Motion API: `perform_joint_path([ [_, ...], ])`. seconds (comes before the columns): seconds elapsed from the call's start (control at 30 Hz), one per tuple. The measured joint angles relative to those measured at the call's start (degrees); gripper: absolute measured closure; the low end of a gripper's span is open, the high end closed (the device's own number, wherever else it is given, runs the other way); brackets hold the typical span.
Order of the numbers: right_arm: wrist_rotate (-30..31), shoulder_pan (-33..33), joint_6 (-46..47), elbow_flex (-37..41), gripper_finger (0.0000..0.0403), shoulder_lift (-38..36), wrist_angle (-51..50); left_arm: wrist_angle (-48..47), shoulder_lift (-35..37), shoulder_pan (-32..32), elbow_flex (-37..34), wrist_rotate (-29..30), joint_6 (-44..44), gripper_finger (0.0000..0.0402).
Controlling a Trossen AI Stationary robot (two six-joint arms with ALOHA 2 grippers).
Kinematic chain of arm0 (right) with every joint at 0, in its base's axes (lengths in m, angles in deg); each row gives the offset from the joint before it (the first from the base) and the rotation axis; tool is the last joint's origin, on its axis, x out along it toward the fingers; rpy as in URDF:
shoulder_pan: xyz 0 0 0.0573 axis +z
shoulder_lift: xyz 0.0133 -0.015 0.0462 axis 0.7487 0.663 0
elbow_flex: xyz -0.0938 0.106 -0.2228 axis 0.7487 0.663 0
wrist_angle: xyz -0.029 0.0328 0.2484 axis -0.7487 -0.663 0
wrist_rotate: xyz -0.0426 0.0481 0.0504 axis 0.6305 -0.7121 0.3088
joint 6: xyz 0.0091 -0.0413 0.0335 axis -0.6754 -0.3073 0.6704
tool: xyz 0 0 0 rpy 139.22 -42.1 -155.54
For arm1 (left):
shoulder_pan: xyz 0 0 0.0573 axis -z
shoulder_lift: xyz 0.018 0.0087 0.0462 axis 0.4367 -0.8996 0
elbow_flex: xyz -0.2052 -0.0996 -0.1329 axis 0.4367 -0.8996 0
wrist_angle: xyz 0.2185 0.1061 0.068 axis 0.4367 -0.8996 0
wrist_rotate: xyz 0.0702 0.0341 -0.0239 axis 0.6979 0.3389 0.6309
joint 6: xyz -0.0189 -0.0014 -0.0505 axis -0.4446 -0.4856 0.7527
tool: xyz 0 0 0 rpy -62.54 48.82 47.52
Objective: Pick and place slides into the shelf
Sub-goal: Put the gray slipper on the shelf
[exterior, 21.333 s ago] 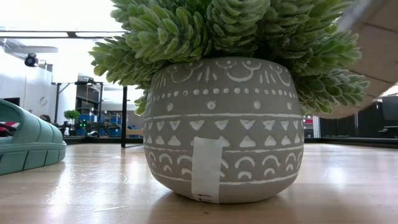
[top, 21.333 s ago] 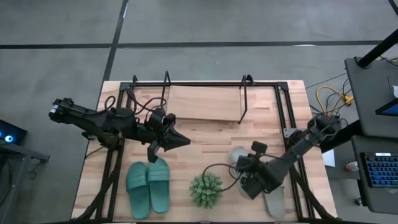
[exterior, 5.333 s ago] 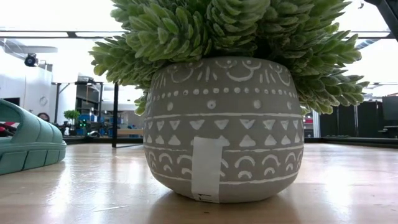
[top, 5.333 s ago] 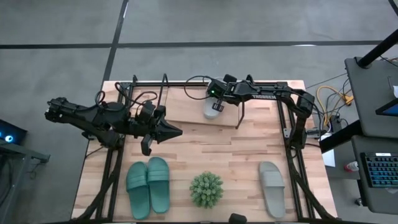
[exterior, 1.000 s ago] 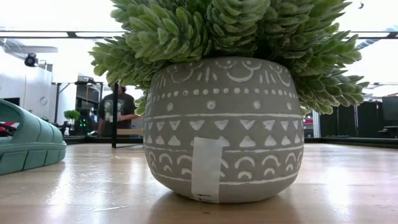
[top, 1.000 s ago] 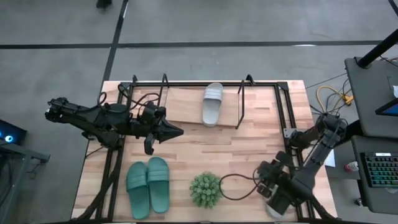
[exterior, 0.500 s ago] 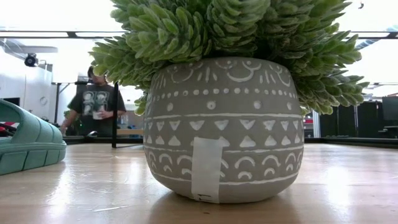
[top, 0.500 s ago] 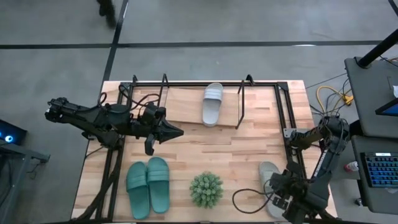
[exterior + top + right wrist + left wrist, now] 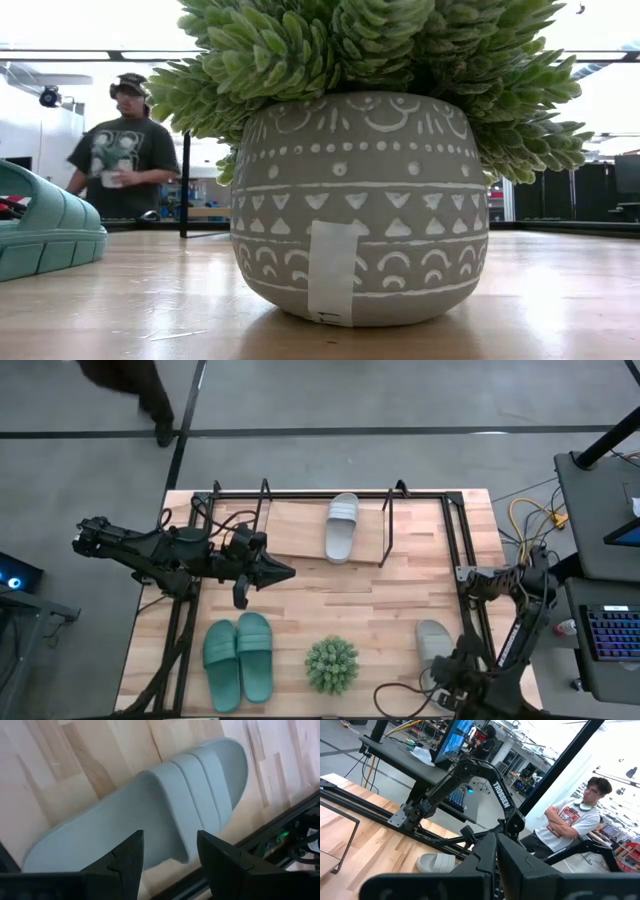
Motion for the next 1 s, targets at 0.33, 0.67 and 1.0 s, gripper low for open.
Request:
perform_joint_path([
  [0.33,0.1,0.1,0.3,0.5,0.0227,5.2,-0.3,0.0,0.0,-0.1,0.0,0.1,0.6,0.0402],
  [0.67,0.6,-0.7,1.7,1.4,0.0227,8.0,-7.2,0.0,0.0,-0.2,0.0,0.1,1.6,0.0402],
  [1.0,1.7,-2.0,0.5,4.1,0.0227,7.9,-4.6,0.1,0.0,-0.2,0.0,0.1,2.8,0.0402],
])
